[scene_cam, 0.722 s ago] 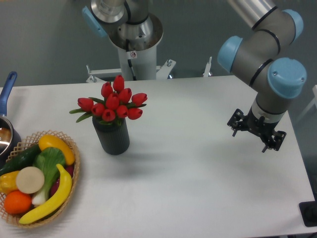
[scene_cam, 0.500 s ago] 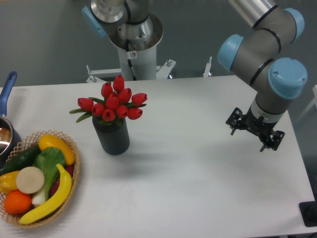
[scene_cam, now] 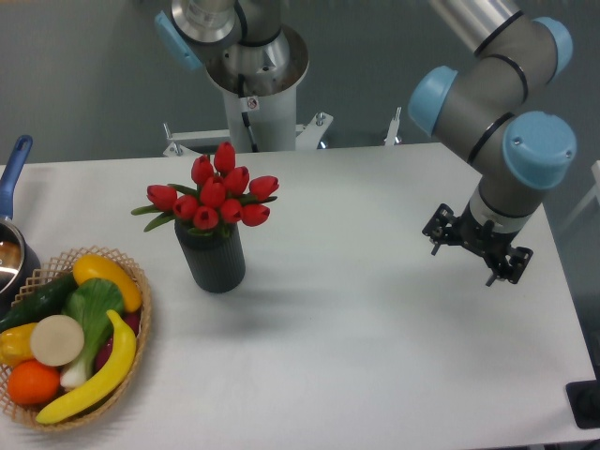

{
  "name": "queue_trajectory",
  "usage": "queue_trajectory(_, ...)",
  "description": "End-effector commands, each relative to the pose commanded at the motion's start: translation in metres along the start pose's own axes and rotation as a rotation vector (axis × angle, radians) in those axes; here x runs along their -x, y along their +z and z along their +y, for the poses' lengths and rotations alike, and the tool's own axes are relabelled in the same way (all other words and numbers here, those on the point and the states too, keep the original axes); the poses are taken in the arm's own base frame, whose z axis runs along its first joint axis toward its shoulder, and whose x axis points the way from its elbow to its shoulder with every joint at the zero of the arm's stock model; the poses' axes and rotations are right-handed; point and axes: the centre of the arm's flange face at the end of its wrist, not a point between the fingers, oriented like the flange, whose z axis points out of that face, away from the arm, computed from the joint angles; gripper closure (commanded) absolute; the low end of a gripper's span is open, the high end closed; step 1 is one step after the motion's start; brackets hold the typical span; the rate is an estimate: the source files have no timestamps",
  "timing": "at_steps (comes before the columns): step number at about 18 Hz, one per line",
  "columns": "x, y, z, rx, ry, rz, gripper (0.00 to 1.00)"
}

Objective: Pick up the flowers from the vase
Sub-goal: 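Move the open gripper toward the red tulip stems above the black vase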

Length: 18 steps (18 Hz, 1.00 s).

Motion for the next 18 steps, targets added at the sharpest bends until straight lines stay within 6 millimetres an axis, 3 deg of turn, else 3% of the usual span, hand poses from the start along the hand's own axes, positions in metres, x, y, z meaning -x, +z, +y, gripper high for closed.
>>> queue_trajectory(5,-0.051,-0.041,-0.012,-0.406,-0.009,0.069,0.00)
queue_trajectory(7,-0.069,-0.054,-0.018,-0.434,0.009,0.063,0.00)
queue_trajectory(9,-0.102,-0.062,-0.015,-0.506,0.015,0.085,0.00)
queue_trajectory(11,-0.151,-0.058,-0.002,-0.562,0.049,0.114,0.00)
queue_trajectory(13,-0.181,-0.047,0.007,-0.570,0.077,0.136,0.00)
queue_trajectory(18,-0.228,-0.014,0.001,-0.736,0.036,0.278,0.00)
